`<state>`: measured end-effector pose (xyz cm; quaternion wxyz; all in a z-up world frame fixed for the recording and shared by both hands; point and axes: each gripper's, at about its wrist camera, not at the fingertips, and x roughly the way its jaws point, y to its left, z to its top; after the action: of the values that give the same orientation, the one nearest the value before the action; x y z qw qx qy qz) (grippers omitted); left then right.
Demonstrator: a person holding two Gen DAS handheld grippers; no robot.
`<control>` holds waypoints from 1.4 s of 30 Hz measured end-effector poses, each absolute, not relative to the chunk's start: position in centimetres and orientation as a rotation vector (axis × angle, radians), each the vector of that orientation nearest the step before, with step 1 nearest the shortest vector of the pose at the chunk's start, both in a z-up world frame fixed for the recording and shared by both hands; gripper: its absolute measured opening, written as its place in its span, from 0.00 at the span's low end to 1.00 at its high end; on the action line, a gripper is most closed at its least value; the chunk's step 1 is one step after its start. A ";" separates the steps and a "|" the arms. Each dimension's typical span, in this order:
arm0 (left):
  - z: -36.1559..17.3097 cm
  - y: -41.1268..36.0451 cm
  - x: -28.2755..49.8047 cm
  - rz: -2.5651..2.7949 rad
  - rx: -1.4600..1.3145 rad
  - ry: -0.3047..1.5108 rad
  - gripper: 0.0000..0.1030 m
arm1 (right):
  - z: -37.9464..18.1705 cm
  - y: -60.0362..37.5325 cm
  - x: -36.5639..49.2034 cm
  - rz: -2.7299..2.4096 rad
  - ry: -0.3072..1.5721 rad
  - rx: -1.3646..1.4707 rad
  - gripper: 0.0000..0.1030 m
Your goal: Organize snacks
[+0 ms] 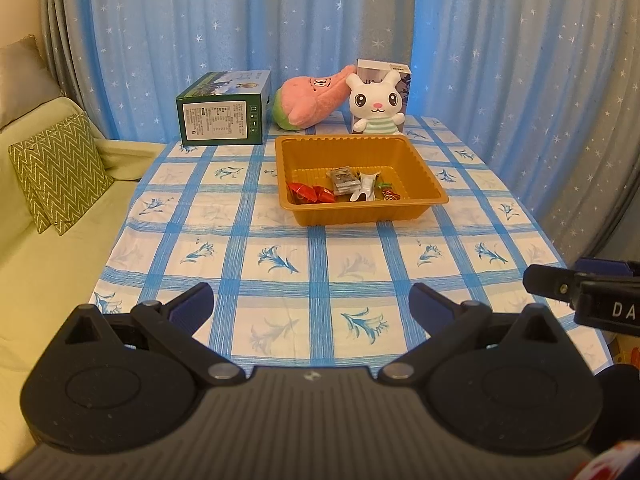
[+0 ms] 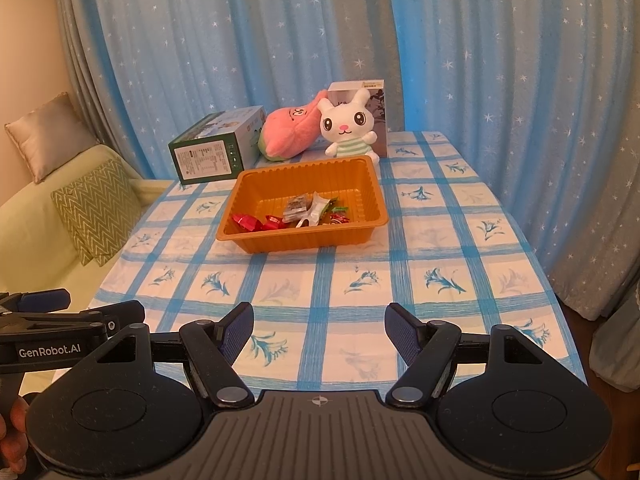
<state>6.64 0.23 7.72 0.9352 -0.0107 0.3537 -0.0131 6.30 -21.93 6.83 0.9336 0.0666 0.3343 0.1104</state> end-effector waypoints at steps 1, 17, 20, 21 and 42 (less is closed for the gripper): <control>7.7 0.2 6.7 -0.027 -0.023 0.724 1.00 | 6.8 -21.9 6.3 0.226 0.684 0.134 0.70; 7.9 0.3 6.8 -0.026 -0.023 0.725 1.00 | 6.7 -22.0 6.4 0.229 0.687 0.127 0.70; 7.8 0.3 6.8 -0.026 -0.024 0.725 1.00 | 6.5 -22.0 6.5 0.229 0.688 0.127 0.70; 7.8 0.3 6.8 -0.026 -0.024 0.725 1.00 | 6.5 -22.0 6.5 0.229 0.687 0.127 0.70; 7.9 0.3 6.8 -0.026 -0.023 0.724 1.00 | 6.6 -22.0 6.5 0.229 0.689 0.128 0.70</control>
<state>6.77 0.26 7.86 0.9350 -0.0112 0.3542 -0.0129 6.50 -22.03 6.58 0.9329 0.0624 0.3366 0.1119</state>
